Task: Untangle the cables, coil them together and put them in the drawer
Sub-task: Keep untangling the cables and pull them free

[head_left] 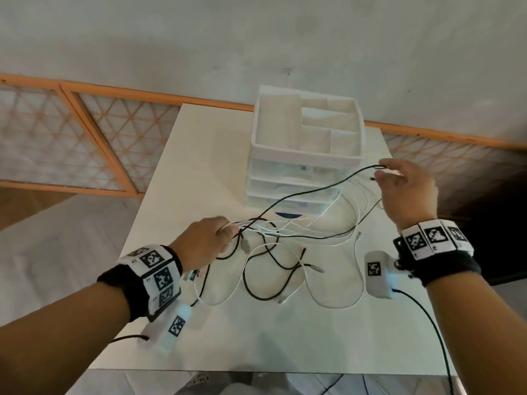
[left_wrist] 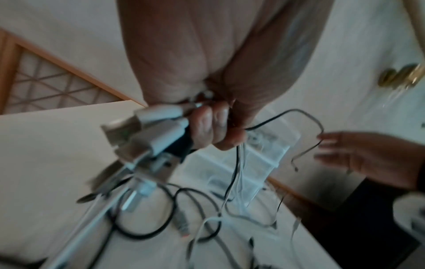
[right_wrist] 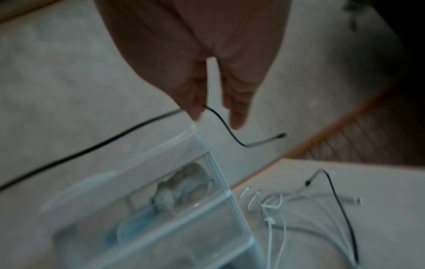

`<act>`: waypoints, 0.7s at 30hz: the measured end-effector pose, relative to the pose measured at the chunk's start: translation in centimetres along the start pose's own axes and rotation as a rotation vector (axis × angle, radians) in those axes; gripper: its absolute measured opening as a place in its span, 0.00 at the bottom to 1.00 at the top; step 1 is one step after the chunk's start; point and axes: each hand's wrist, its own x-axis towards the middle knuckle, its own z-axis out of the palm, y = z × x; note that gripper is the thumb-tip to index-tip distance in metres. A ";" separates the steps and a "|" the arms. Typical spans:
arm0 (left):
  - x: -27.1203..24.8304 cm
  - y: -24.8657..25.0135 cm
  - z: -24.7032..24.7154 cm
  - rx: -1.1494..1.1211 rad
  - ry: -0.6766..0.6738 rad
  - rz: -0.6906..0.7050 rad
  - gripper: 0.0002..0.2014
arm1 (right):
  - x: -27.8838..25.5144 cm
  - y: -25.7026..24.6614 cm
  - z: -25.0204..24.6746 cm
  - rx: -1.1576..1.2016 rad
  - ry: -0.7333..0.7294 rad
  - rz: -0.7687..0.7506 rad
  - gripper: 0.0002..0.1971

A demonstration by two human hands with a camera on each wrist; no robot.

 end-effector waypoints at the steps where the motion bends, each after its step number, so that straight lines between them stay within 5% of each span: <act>1: 0.3 0.8 -0.3 -0.040 0.013 0.022 0.20 | -0.3 -0.1 0.1 -0.124 -0.058 -0.028 0.20; 5: 1.3 4.8 -1.2 -0.235 -0.012 0.091 0.19 | -4.8 -2.6 1.9 -0.095 -0.277 -0.368 0.33; 7: 1.4 7.1 -1.5 -0.289 -0.062 0.128 0.17 | -7.2 -4.2 3.6 0.002 -0.418 -0.554 0.30; 9: 1.6 8.7 -1.5 -0.374 -0.106 0.126 0.14 | -7.9 -5.0 5.0 0.050 -0.403 -0.636 0.19; 13: 2.4 8.4 -1.8 -0.394 -0.092 0.117 0.16 | -5.7 -4.9 4.6 0.140 -0.226 -0.485 0.05; 21: 2.8 6.6 -2.0 -0.456 -0.052 0.052 0.14 | -1.2 -3.4 2.3 0.146 -0.123 -0.183 0.07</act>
